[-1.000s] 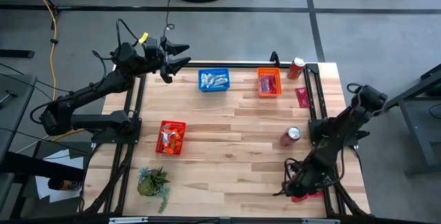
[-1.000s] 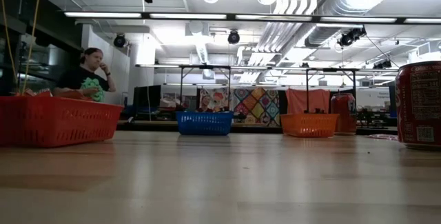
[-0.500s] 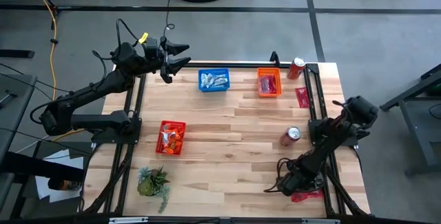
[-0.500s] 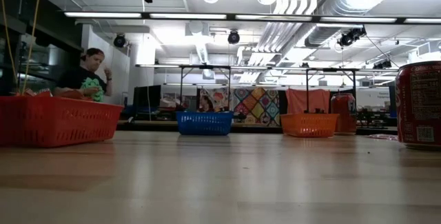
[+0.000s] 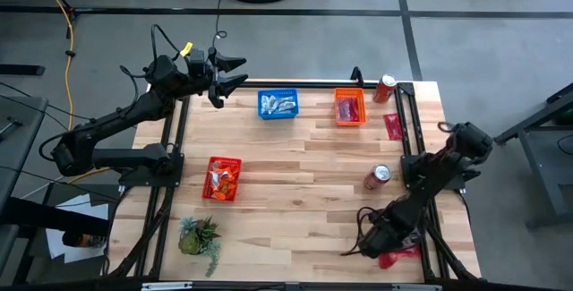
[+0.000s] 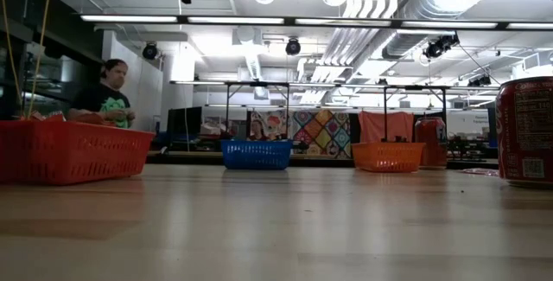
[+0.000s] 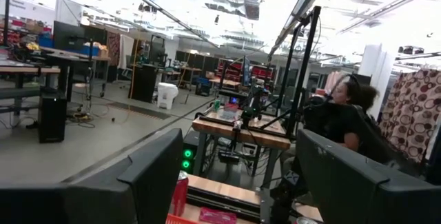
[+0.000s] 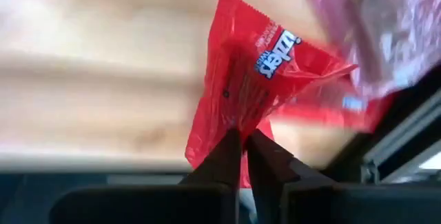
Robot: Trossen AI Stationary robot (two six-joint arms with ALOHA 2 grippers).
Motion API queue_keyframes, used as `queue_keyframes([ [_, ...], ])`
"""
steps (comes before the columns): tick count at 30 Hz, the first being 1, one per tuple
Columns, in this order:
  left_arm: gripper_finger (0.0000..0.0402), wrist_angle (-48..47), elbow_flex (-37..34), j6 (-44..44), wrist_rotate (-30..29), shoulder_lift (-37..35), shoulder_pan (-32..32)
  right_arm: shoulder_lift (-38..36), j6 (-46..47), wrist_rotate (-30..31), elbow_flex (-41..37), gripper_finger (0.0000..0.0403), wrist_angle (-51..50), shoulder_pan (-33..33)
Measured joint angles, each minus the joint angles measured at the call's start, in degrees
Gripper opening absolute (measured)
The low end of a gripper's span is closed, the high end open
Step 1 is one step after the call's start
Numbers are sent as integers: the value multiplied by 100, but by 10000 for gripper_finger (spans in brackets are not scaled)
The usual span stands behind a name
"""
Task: Sort candy
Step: Put the red candy pack into the orange basket
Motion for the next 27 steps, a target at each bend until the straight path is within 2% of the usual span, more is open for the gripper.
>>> queue_keyframes([
  [3,271,2,0,0,-2,0,0,-278,-597,56,440,21,-442,0],
  [7,271,2,0,0,-2,0,0,-718,-1707,468,846,3,-624,-78],
  [10,271,3,0,-2,0,1,0,-1016,-2788,1012,925,3,-289,-314],
  [13,271,4,0,-54,-1,0,0,-1191,-4095,1192,852,1,212,-803],
  [17,271,7,0,-172,0,2,0,-1184,-6041,1233,737,0,618,-1869],
  [20,271,9,0,-273,0,0,0,-1176,-7353,1294,698,0,779,-2900],
  [24,271,122,0,-366,-4,0,0,-1297,-8614,1662,840,0,736,-4361],
  [27,271,155,2,-365,-13,0,0,-1605,-9187,2053,1063,0,540,-5407],
])
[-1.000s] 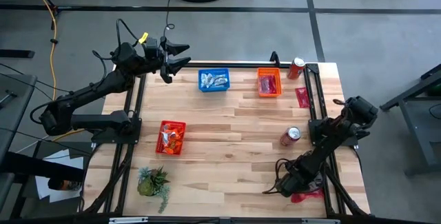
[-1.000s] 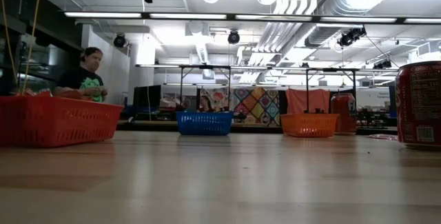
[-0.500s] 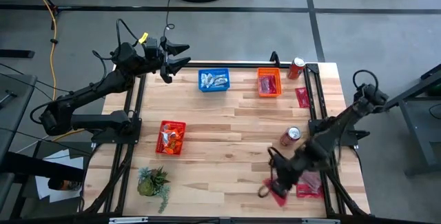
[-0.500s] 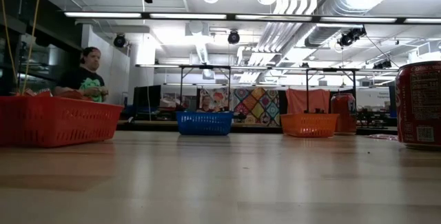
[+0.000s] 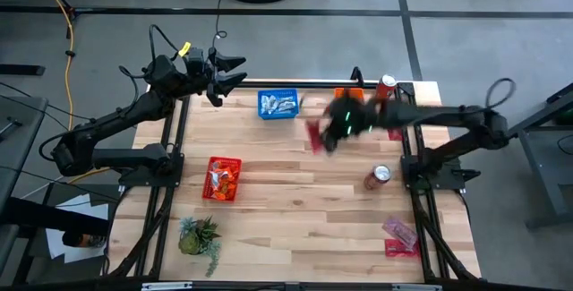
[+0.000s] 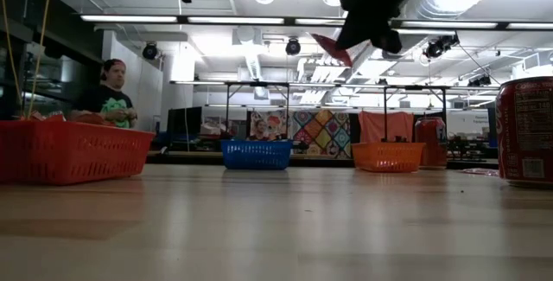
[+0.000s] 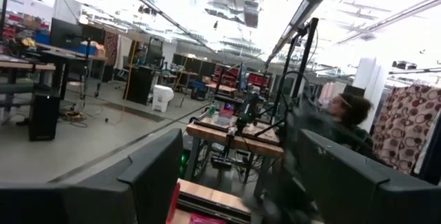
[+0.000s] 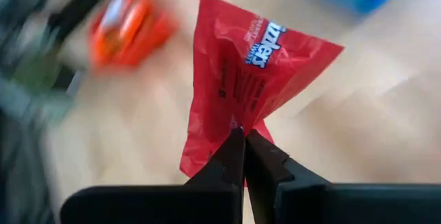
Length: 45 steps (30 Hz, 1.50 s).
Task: Sort candy
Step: Put the red candy pack into the orange basket
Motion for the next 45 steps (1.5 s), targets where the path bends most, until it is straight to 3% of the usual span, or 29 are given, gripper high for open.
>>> queue_keyframes([
  [5,271,-17,0,-66,-279,1,7,-480,-570,840,348,0,-263,-1572],
  [7,271,-18,0,-149,-452,0,7,-515,-594,918,441,0,-391,-2110],
  [13,271,-17,0,-221,-501,2,7,-431,-844,776,473,0,-547,-2979],
  [19,271,-25,0,-306,-580,1,1,273,-1176,406,457,0,-1739,-3614],
  [23,271,-28,0,-404,-741,2,-11,987,-1488,230,453,0,-1741,-3732],
  [32,271,-71,0,-758,-748,0,-12,2329,-1525,513,453,0,-1663,-3803],
  [45,271,-523,0,-1038,-743,2,-11,2504,-1326,169,453,15,-1383,-3791],
])
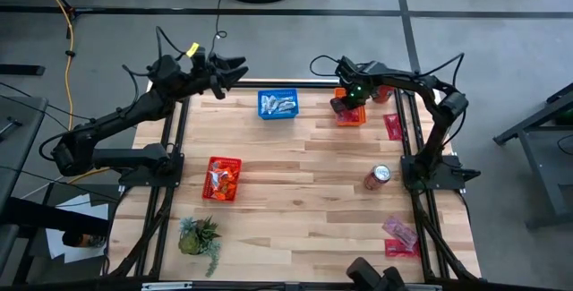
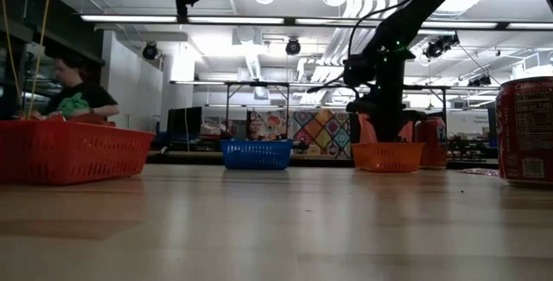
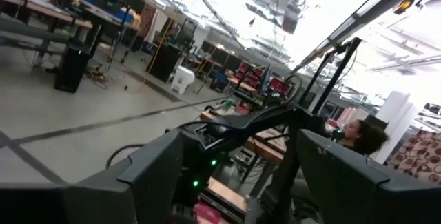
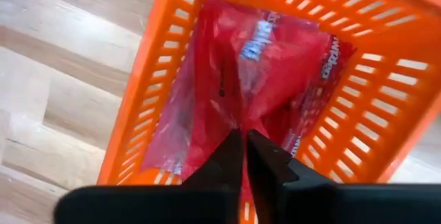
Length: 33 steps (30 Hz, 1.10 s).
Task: Sort candy
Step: Put the red candy pack into the orange basket
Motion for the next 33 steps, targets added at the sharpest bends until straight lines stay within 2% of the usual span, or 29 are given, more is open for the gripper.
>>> queue_keyframes([
  [2,271,-87,0,1,1,-1,-2,-8,-4,-5,0,37,-3,11],
  [7,271,-148,0,0,39,0,-2,-298,-144,14,0,123,-19,39],
  [11,271,-146,0,0,39,0,0,-817,-249,35,195,185,-361,40],
  [14,271,-148,0,0,44,0,7,-1358,-223,48,387,212,-729,116],
  [17,271,-148,0,0,46,0,7,-1922,53,188,396,221,-975,290],
  [24,271,-148,0,2,46,-1,6,-2553,836,1740,272,222,-2197,573],
  [33,271,-148,0,142,46,-1,7,-2605,1521,1666,-1360,222,-1685,-5],
])
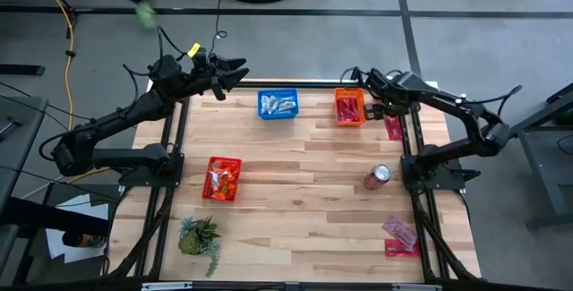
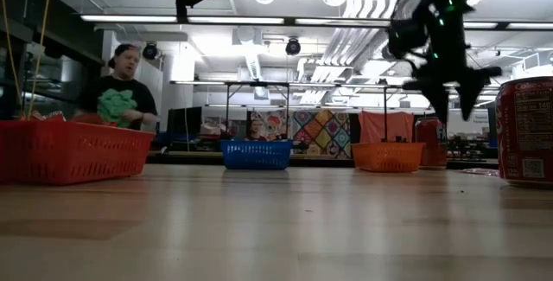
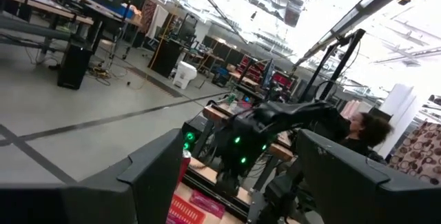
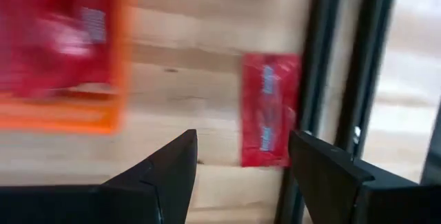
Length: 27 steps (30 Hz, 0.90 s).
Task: Sort candy
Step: Put the red candy pack into the orange basket
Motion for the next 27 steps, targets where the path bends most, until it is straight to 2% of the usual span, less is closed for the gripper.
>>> queue_keyframes([
  [7,271,2,0,9,0,1,0,0,609,180,-1169,222,797,-302],
  [13,271,0,0,11,0,1,0,8,1171,203,-1785,222,1706,-323],
  [20,271,2,0,11,0,1,0,343,1285,331,-1995,222,2091,-556],
  [27,271,2,0,11,0,1,0,848,726,237,-1960,220,2205,-681],
])
